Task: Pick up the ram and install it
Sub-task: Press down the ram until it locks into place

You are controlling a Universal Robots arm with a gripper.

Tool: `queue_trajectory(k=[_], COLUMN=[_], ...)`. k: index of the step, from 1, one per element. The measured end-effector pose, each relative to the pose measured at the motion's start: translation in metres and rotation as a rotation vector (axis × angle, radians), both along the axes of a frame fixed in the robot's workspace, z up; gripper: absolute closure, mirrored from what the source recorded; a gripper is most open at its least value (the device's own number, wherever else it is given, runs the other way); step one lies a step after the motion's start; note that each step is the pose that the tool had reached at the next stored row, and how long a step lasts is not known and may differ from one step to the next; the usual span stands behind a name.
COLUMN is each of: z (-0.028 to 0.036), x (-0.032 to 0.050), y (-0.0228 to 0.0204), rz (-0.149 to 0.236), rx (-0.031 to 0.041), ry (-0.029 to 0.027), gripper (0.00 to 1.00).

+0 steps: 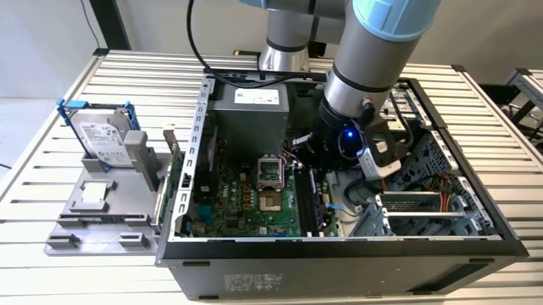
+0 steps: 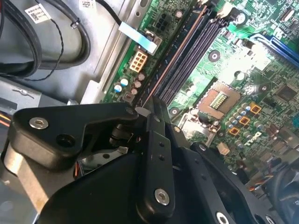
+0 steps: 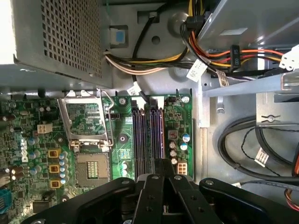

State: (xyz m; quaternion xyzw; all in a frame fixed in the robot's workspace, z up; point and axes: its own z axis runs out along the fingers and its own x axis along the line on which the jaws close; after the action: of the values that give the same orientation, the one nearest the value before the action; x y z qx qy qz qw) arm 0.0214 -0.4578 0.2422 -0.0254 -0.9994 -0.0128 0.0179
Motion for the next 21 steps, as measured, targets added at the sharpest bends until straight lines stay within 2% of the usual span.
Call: queue_trajectory(k=[2, 9, 15, 21], z=[0.0007, 0.0027, 0.0068, 0.0124], x=[0.0008, 0.0009, 0.0009, 0.001], y=[0.0, 0.0, 0.0, 0.0], rz=[0.006, 0.076, 0.146, 0.218], rx=[-0.0003, -0.0001, -0.0002, -0.0003], ry=[0.0, -0.0017, -0.0019, -0.0056], gripper=[1.0, 1.0, 1.0, 1.0])
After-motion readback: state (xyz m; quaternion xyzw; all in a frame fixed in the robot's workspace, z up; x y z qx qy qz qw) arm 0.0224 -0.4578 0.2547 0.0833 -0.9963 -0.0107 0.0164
